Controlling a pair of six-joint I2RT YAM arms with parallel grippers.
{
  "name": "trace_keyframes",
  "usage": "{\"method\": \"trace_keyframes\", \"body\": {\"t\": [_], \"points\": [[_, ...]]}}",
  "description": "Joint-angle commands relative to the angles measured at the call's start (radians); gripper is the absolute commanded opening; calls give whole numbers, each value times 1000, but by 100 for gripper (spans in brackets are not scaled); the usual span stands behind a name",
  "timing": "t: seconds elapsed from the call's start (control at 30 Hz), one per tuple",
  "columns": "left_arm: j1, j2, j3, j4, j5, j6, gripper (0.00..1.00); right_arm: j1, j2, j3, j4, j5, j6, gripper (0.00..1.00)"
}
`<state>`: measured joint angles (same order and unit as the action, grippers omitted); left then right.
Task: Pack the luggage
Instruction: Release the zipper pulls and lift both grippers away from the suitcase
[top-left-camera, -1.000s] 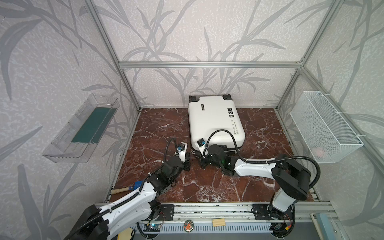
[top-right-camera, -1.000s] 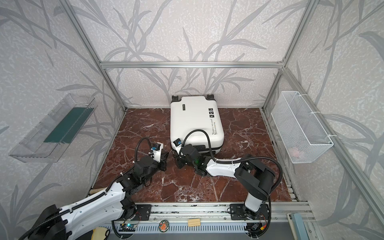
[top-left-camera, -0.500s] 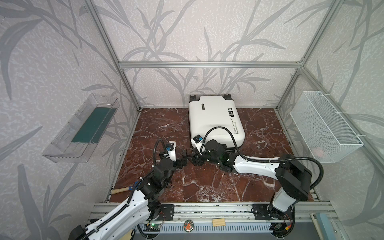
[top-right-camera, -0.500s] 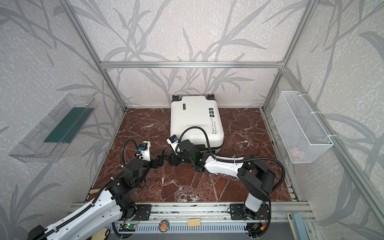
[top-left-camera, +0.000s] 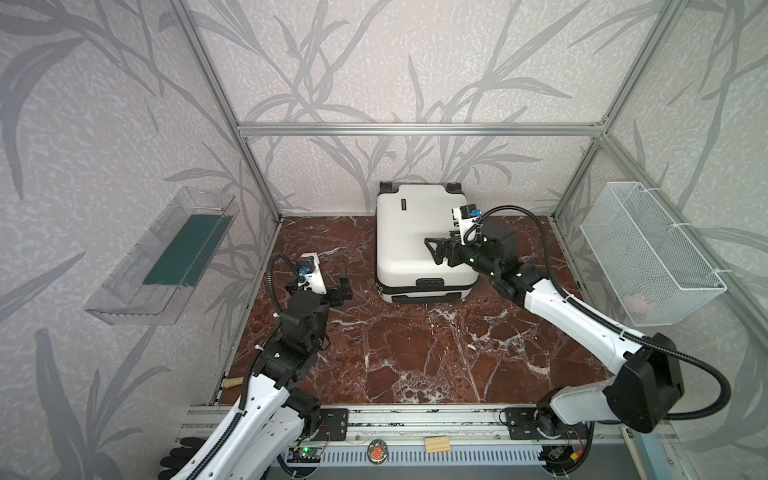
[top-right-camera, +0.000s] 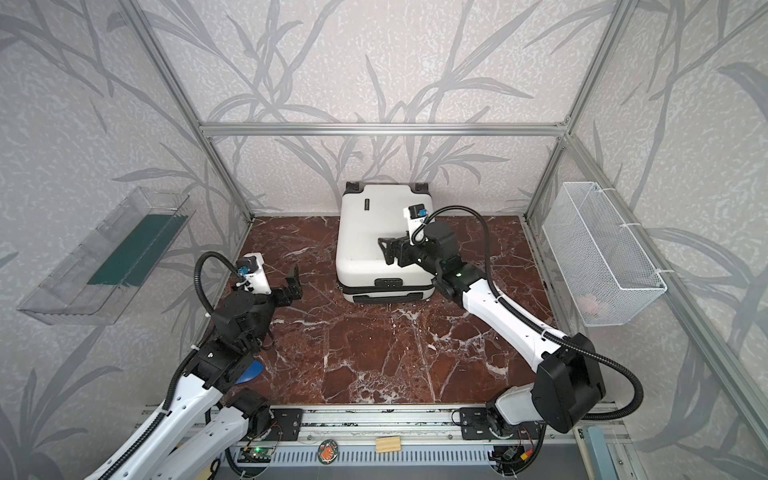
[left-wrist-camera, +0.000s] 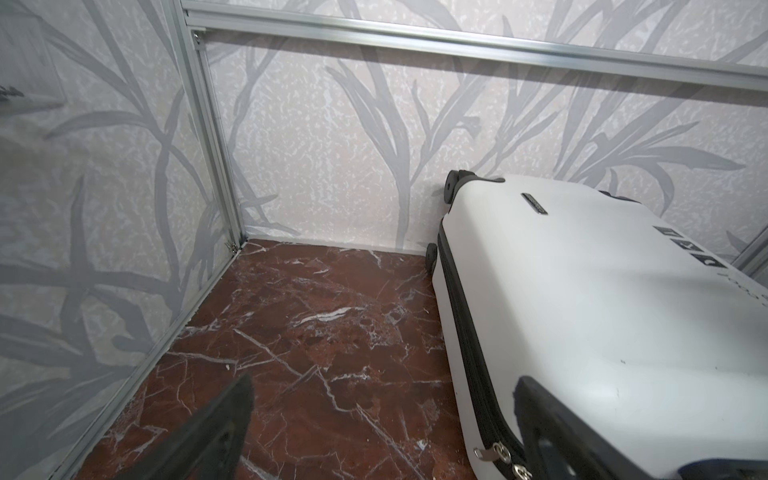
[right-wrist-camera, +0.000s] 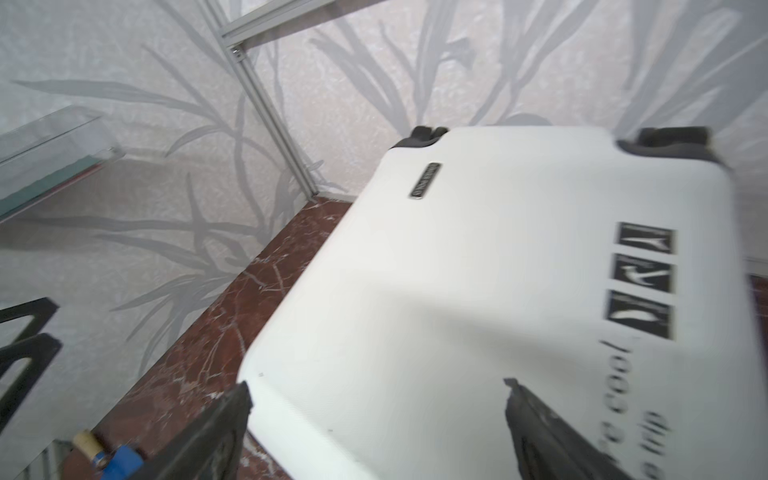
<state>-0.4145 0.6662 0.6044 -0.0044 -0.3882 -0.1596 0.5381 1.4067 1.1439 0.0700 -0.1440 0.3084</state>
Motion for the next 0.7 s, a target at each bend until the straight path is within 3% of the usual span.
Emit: {"method": "trace_keyframes", "body": {"t": [0.0, 0.23, 0.43, 0.53, 0.67], "points": [[34, 47, 63, -28, 13, 31, 99, -99, -44, 9, -113, -2, 36, 100], [179, 141, 118, -8, 86, 12, 99, -313, -72, -43, -197, 67, 88, 99], [345, 225, 78, 80, 170, -52, 99, -348, 5, -78, -239, 369, 67, 99], [411, 263, 28, 164, 167, -51, 99, -348, 54, -162, -127, 532, 60, 99], [480, 291, -46, 269, 161, -34, 99, -349, 104, -268, 42, 637, -32, 99]]}}
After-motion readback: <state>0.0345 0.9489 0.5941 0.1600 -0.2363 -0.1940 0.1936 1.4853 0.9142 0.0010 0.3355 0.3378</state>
